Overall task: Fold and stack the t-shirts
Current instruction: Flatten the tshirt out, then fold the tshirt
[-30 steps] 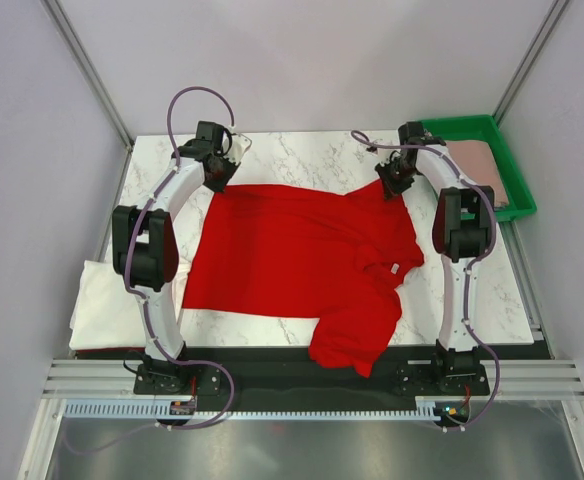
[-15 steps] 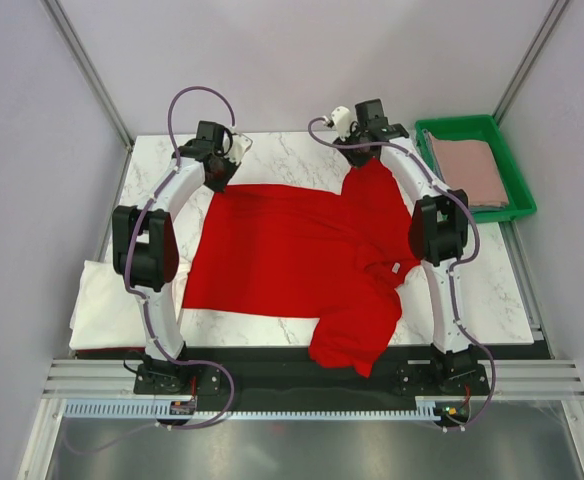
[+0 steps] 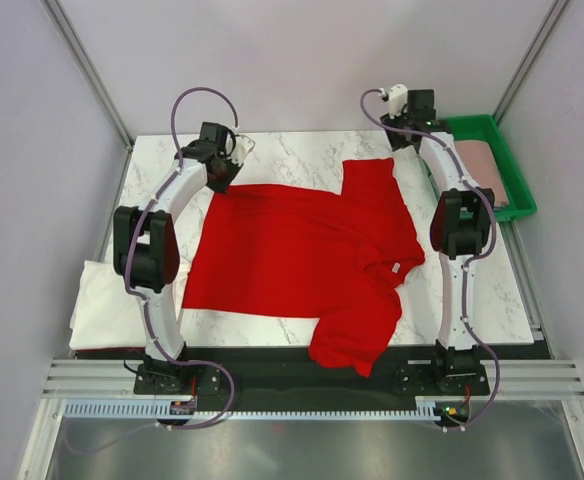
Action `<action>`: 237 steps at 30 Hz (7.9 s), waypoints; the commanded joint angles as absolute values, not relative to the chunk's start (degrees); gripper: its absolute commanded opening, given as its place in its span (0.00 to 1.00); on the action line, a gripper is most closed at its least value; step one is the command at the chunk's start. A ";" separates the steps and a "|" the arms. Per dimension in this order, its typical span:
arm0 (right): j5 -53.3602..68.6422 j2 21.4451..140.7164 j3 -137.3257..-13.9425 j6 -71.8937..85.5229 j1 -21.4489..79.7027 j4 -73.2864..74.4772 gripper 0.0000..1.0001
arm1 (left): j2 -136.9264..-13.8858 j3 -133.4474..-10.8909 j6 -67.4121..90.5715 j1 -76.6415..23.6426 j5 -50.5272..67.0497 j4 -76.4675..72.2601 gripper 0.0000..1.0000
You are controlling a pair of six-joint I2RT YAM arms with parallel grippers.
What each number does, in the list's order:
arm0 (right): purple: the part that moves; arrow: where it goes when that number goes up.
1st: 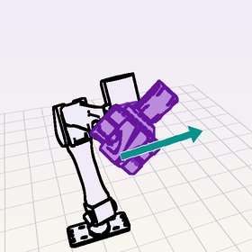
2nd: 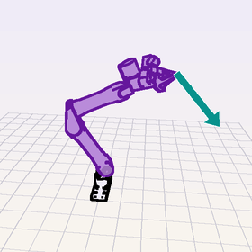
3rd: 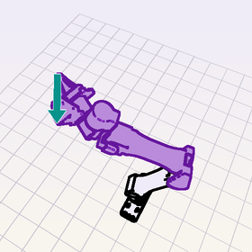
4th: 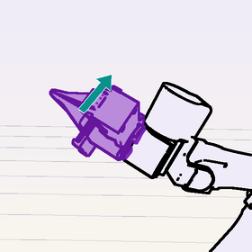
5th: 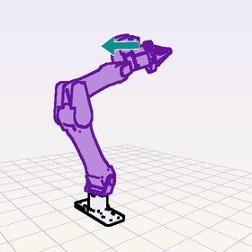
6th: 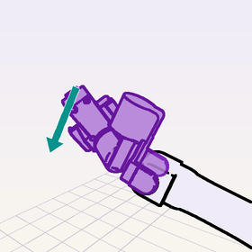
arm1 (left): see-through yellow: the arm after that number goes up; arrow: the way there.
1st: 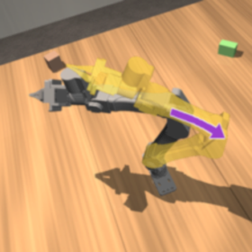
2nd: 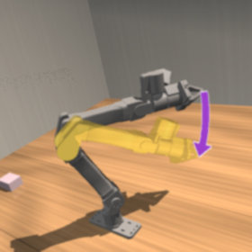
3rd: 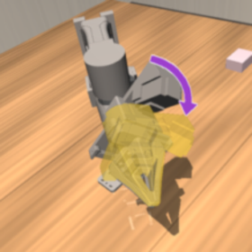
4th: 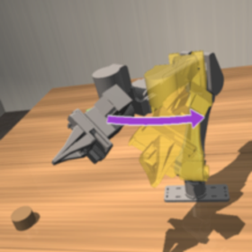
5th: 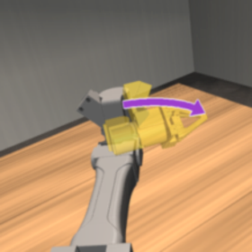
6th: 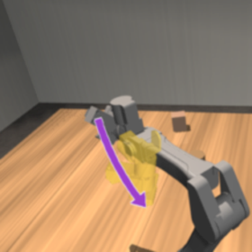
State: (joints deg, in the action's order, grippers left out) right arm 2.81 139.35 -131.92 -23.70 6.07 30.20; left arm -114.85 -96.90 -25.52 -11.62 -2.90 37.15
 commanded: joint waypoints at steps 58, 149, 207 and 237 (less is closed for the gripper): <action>7.21 120.78 -127.19 -27.24 0.44 24.96 0.00 | -110.14 -112.57 -29.44 -9.84 -4.57 39.11 0.02; -8.26 59.15 -121.89 -41.39 0.18 27.86 0.00 | -49.84 -99.91 -37.44 -9.84 -5.97 30.14 0.02; -25.84 151.24 -137.80 -58.88 7.03 3.53 0.00 | -136.49 -120.59 -43.67 -9.67 -14.49 9.34 0.02; -21.27 139.76 -124.56 -50.81 7.29 7.38 0.00 | -133.52 -114.62 -48.96 -10.02 -5.28 -1.08 0.02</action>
